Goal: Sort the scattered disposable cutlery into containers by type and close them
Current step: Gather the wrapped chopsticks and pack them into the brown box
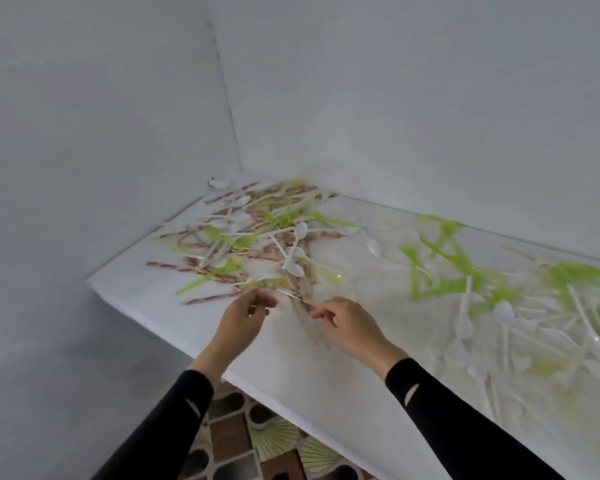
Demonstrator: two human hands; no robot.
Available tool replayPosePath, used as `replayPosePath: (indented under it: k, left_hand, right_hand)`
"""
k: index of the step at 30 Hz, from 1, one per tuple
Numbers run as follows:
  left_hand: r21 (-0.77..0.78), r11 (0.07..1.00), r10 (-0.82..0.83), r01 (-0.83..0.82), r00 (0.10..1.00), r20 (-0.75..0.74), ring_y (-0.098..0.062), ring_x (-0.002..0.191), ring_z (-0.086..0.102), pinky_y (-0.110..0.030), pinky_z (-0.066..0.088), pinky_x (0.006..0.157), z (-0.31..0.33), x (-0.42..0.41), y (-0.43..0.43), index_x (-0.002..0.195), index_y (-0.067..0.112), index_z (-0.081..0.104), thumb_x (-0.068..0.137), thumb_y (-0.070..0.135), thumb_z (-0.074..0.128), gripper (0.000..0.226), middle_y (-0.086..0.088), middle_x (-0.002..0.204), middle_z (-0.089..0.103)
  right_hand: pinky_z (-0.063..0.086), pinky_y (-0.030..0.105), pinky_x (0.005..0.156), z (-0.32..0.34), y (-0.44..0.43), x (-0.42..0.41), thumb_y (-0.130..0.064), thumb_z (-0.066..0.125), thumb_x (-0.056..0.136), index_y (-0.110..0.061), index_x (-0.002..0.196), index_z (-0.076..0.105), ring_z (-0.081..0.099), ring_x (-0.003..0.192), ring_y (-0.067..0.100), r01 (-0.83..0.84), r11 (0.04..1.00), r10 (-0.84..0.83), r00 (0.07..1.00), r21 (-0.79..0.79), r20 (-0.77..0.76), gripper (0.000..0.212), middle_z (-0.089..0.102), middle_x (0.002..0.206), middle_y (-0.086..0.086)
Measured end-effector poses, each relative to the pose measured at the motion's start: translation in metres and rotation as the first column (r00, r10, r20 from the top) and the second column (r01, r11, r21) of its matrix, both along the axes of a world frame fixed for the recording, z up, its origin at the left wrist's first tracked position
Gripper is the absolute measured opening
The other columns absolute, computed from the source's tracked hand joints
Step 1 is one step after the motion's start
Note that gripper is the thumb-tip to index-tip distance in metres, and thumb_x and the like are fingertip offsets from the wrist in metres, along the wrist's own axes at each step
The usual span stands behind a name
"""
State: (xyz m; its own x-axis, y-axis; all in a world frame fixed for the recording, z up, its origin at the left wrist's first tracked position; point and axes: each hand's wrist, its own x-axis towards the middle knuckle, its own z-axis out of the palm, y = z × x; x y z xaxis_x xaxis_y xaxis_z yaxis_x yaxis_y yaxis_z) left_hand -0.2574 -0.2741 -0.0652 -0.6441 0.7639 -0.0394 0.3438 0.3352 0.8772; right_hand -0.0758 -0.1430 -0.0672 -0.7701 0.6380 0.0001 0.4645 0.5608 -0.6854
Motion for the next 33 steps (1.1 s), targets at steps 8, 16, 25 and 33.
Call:
replayPosePath:
  k: [8, 16, 25, 33]
  left_hand:
    - [-0.192, 0.979, -0.145, 0.070, 0.900, -0.411, -0.015, 0.097, 0.060, -0.024, 0.047, 0.089, -0.023, -0.134, -0.030, 0.106, 0.020, 0.070, 0.089, 0.005, 0.061, 0.025, 0.004, 0.107, 0.067]
    - [-0.175, 0.960, -0.280, 0.220, 0.716, -0.640, -0.027, 0.088, 0.060, -0.037, 0.054, 0.074, -0.044, -0.168, -0.017, 0.108, 0.016, 0.069, 0.081, 0.021, 0.077, 0.029, -0.004, 0.100, 0.063]
    - [-0.141, 0.940, -0.322, 0.312, 0.670, -0.669, -0.027, 0.078, 0.063, -0.037, 0.054, 0.070, -0.046, -0.199, 0.004, 0.094, 0.010, 0.067, 0.094, 0.018, 0.055, 0.015, -0.005, 0.089, 0.064]
    - [-0.154, 0.961, -0.274, 0.231, 0.705, -0.654, -0.026, 0.084, 0.060, -0.039, 0.054, 0.071, -0.046, -0.238, -0.002, 0.107, 0.009, 0.056, 0.093, 0.009, 0.055, 0.014, -0.006, 0.095, 0.061]
  right_hand:
    - [0.042, 0.031, 0.097, -0.017, -0.017, -0.124, -0.015, 0.050, 0.092, -0.022, 0.116, 0.067, 0.048, 0.120, 0.019, -0.049, 0.987, 0.027, 0.989, 0.150, 0.143, 0.030, 0.060, 0.119, -0.005]
    - [0.035, 0.028, 0.098, -0.021, -0.015, -0.152, -0.013, 0.052, 0.094, -0.020, 0.126, 0.056, 0.045, 0.118, 0.022, 0.060, 0.966, -0.116, 0.970, 0.252, 0.214, 0.033, 0.053, 0.128, 0.000]
    - [0.048, 0.035, 0.090, -0.013, 0.010, -0.144, -0.014, 0.053, 0.092, -0.017, 0.126, 0.062, 0.059, 0.104, 0.024, 0.148, 0.975, -0.189, 0.942, 0.163, 0.276, 0.035, 0.061, 0.111, 0.006]
    - [0.044, 0.027, 0.072, -0.011, 0.042, -0.122, -0.017, 0.050, 0.097, -0.010, 0.116, 0.062, 0.052, 0.081, 0.019, 0.273, 0.948, -0.306, 0.921, 0.161, 0.242, 0.024, 0.046, 0.108, 0.001]
